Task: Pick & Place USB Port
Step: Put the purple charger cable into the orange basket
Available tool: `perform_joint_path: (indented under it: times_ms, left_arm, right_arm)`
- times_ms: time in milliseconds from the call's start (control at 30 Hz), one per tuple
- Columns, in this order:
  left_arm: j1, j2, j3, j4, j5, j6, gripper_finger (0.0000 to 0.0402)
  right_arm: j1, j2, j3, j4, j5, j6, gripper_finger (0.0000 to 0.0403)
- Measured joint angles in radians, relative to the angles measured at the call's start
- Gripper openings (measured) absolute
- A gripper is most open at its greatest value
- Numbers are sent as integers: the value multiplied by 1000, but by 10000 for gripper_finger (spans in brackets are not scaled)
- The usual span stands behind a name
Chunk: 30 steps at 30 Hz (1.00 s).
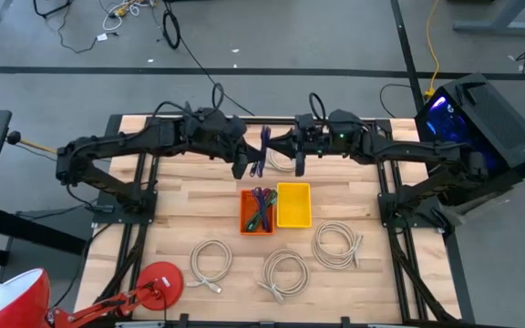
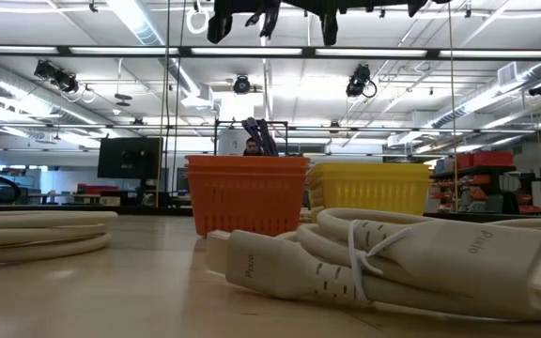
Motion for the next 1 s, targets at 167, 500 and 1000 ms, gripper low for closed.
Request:
perform_joint_path:
  times_ms: [167, 500, 1000]
  left_arm:
    - [37, -1, 0, -45, -2, 13, 43]
    - [115, -14, 3, -99, -21, 53, 45]
    - [124, -13, 3, -131, -24, 60, 46]
  right_arm:
    - [-21, 2, 0, -32, 3, -1, 1]
    - [-80, 3, -2, -73, -8, -1, 2]
    - [-96, 3, -2, -78, -11, -2, 1]
